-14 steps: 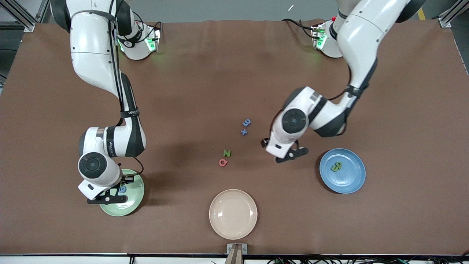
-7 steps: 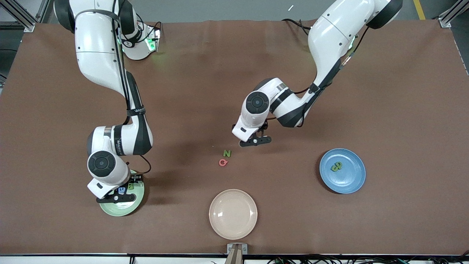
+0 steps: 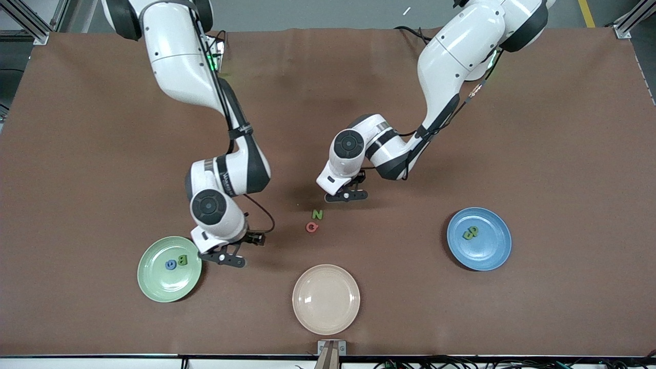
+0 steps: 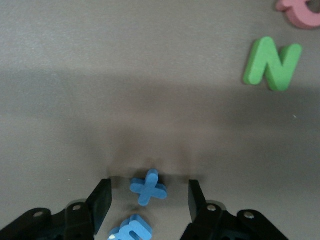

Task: Sort upper and lower case letters into plates
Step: 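Place blue x on the blue plate while the right gripper grasps green N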

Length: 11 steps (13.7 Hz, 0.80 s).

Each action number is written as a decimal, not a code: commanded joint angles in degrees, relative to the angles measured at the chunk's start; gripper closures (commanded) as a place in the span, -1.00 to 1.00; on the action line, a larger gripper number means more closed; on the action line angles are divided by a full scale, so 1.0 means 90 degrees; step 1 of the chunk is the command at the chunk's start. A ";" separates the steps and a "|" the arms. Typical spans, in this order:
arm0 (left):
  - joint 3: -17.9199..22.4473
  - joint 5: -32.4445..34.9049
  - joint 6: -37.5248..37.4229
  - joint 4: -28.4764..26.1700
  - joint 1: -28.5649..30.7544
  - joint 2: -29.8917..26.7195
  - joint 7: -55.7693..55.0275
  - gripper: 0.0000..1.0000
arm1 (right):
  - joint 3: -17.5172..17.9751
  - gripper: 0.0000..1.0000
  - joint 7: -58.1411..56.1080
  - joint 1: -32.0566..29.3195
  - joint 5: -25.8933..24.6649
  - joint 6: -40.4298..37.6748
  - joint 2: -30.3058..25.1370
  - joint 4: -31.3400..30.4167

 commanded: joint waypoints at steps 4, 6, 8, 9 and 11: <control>0.0017 0.0066 0.0040 0.0003 -0.0022 0.0030 -0.0396 0.06 | 0.0052 -0.66 0.1109 0.0384 0.0234 0.0595 -0.0049 -0.0070; 0.0017 0.0114 0.0040 0.0004 -0.0032 0.0088 -0.0387 0.38 | 0.0197 -0.66 0.1217 0.0385 0.0234 0.0770 -0.0039 -0.0079; 0.0027 0.0154 0.0040 -0.0006 -0.0032 0.0098 -0.0338 0.80 | 0.0247 -0.66 0.1393 0.0394 0.0234 0.0927 0.0010 -0.0079; 0.0037 0.0154 0.0021 0.0013 -0.0012 0.0040 -0.0348 0.96 | 0.0334 -0.66 0.1432 0.0394 0.0234 0.0976 0.0020 -0.0089; 0.0230 0.0144 -0.0057 0.0033 0.0095 -0.0222 -0.0387 0.98 | 0.0384 -0.66 0.1500 0.0394 0.0244 0.1093 0.0039 -0.0089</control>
